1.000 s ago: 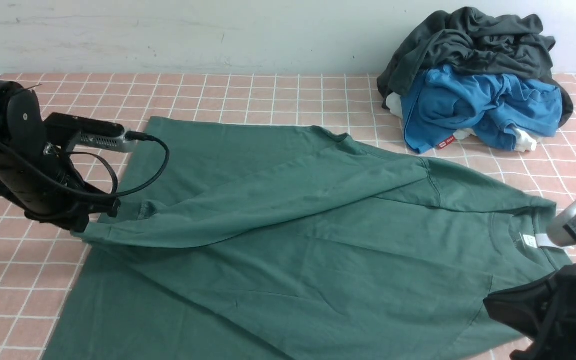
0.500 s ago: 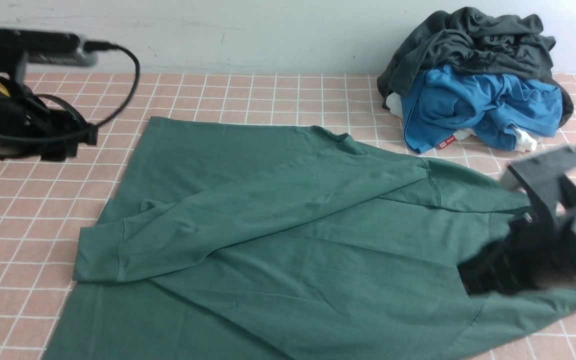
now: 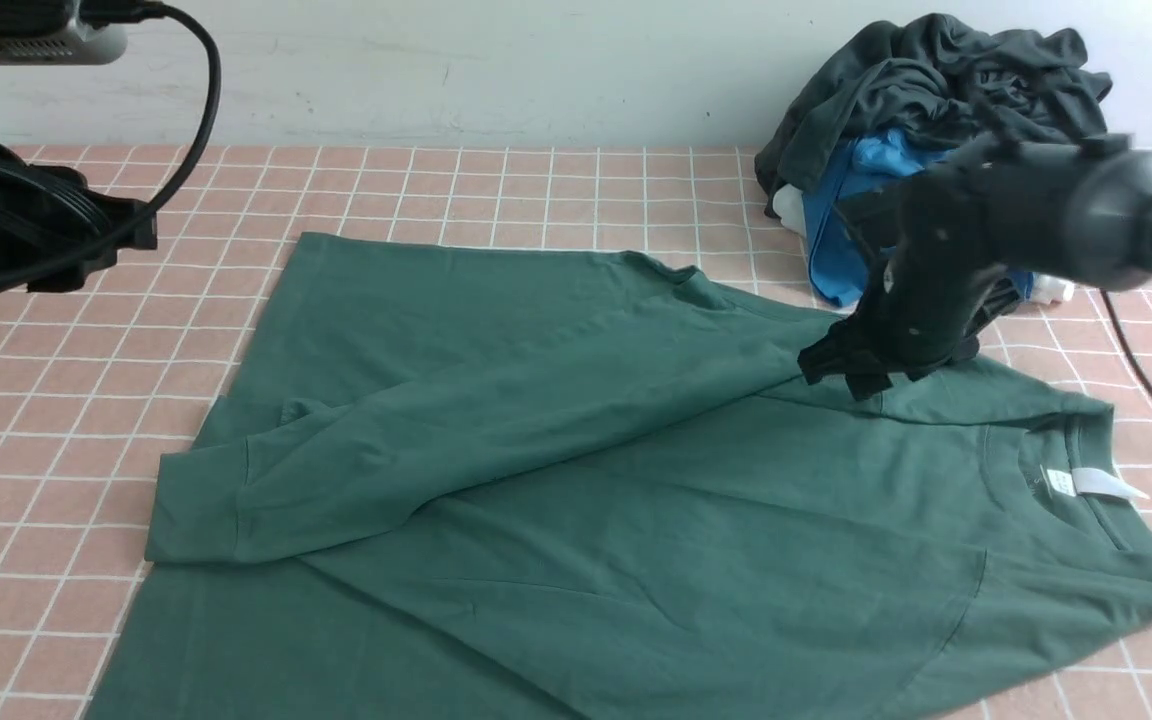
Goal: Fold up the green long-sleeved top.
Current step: Use both arms simultaneously to clamp the lower edge of the clothing fabric
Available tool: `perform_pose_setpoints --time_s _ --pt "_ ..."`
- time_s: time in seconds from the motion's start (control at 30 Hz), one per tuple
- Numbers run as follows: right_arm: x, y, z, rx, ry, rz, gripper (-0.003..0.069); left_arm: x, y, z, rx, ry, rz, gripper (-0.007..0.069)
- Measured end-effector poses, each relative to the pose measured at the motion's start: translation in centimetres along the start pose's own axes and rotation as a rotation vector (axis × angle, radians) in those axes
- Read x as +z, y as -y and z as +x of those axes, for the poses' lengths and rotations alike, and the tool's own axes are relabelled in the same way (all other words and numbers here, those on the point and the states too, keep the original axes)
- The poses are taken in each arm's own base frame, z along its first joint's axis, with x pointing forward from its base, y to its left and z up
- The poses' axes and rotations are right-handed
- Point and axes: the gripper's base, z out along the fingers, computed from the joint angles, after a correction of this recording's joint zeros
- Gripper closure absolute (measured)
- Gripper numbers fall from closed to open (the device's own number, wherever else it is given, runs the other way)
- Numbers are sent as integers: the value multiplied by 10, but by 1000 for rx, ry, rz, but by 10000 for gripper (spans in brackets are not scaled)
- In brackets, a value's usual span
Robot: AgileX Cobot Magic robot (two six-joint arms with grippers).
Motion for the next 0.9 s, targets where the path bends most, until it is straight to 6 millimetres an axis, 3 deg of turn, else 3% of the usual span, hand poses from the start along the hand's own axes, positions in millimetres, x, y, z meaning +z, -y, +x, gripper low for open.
perform_pose_setpoints --time_s 0.17,0.33,0.4,0.5,0.57,0.67,0.9 --pt "15 -2 -4 17 -46 -56 344 1 0 0 0 -5 0 398" --pt "14 12 -2 20 -78 -131 589 2 0 1 0 -9 0 398" --pt "7 19 0 17 -90 -135 639 2 0 1 0 -10 -1 398" --pt "-6 29 0 13 -90 -134 652 2 0 1 0 -11 -1 398" --pt "-31 40 0 -4 -83 -126 655 2 0 1 0 -11 -1 398" --pt "-47 47 3 -25 -92 -113 654 2 0 1 0 -11 -1 398" --pt "-35 45 8 -38 -161 -116 625 11 0 10 30 -111 1 398"
